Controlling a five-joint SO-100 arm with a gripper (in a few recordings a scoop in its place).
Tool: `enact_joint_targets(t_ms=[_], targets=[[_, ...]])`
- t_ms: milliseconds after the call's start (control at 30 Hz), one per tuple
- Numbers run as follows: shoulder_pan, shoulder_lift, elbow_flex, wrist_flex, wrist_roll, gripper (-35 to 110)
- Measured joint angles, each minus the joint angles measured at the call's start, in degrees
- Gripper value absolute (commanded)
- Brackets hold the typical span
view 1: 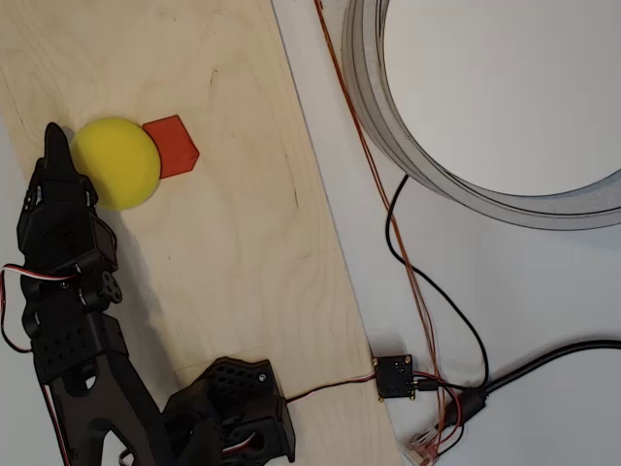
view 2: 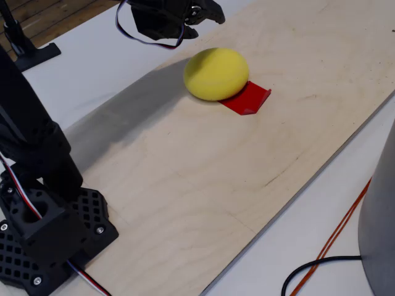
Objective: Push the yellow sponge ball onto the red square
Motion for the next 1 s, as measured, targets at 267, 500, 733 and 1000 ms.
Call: enact_joint_targets(t_ms=[267, 500, 733, 1000], targets=[[-0.1, 0.4, 5.9, -3.8, 0.1, 21], [0.1, 2.3, 8.7, -3.9, -0.4, 20], [1.8, 2.4, 10.8, -7.3, -1.3, 20], [4.6, 1.5, 10.8, -8.8, -3.3, 20]])
